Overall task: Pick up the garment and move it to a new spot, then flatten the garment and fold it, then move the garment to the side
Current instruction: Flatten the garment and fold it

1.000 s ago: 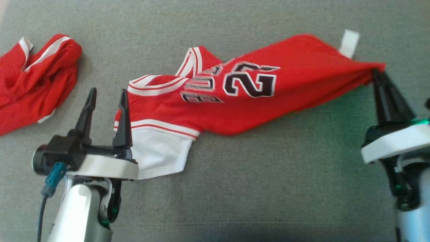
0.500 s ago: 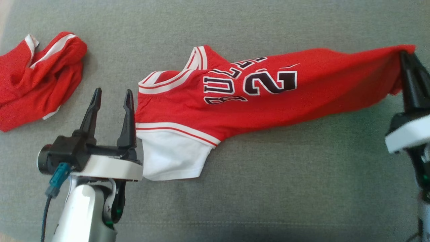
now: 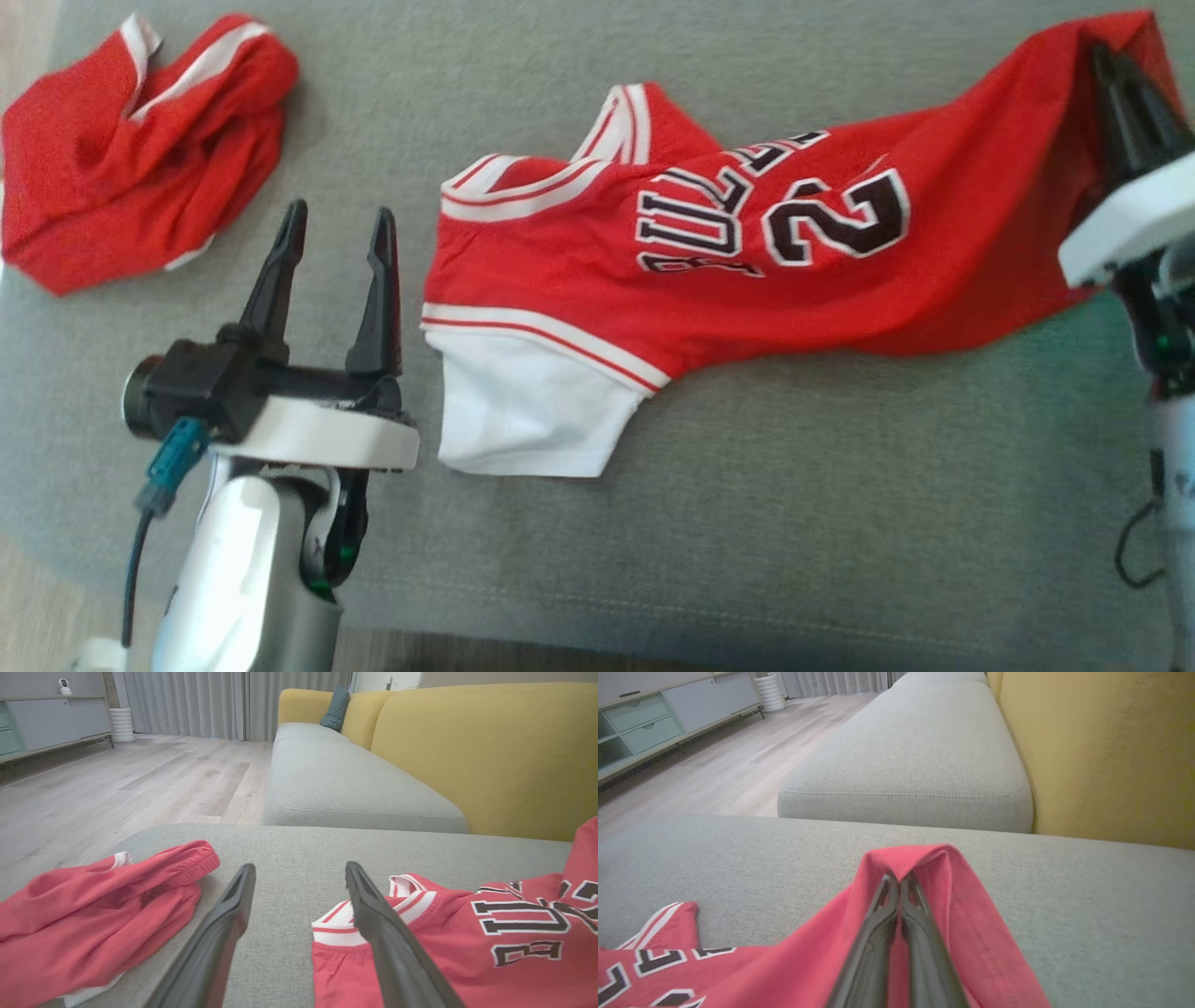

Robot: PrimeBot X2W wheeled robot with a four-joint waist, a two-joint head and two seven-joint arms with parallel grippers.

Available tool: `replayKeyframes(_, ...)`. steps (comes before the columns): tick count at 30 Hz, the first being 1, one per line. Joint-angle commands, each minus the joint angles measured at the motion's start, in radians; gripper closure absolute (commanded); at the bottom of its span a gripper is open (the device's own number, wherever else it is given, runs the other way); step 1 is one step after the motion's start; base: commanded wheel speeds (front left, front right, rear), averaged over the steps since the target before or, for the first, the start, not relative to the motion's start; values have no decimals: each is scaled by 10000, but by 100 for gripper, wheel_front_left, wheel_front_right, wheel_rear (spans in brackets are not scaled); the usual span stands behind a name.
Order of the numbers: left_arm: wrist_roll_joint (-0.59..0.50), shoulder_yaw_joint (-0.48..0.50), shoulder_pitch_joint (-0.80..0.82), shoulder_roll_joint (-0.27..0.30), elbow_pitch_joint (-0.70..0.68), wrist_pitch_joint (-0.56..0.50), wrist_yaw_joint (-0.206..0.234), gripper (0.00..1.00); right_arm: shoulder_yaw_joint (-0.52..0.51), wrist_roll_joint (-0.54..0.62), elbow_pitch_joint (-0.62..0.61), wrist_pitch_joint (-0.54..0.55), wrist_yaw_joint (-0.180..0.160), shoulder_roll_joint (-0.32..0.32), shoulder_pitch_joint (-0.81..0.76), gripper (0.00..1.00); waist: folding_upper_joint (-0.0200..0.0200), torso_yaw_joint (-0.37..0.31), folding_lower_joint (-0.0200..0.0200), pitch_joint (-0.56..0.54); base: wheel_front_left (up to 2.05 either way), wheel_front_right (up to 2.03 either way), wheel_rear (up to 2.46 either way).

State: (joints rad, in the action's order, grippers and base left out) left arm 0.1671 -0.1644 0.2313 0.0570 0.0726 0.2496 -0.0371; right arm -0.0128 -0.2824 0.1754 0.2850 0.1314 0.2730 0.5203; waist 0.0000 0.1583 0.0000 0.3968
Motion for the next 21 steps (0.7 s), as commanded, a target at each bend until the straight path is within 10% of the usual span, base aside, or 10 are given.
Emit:
replayKeyframes(1, -108, 255, 307, 61, -263, 122, -43, 0, 157, -67, -87, -214, -7, 228, 379, 100, 0, 245, 0, 253, 0, 0, 0)
replayKeyframes(7, -115, 249, 427, 4, -225, 122, -77, 0, 184, -35, 1823, -1339, -7, 231, 1272, 100, 0, 346, 0, 408, 0, 0, 0)
replayKeyframes(8, -121, 256, 434, -3, -207, 122, -77, 0, 223, -46, 2072, -1549, -7, 185, 1373, 76, 0, 328, 0, 399, 0, 0, 0)
replayKeyframes(9, -128, 274, 434, -7, -186, 122, -75, 0, 286, -5, 2271, -1799, -7, 154, 1453, 23, 0, 289, 0, 375, 0, 0, 0)
replayKeyframes(10, -138, 298, 426, -11, -161, 122, -73, 0, 326, 61, 2458, -2050, -7, 122, 1495, 0, 0, 238, 0, 332, 0, 0, 0)
replayKeyframes(21, -270, 678, -75, 20, 42, 122, -96, 0, 615, 967, 1638, -4368, -7, -508, -207, 0, 0, -559, 0, -502, 0, 0, 0)
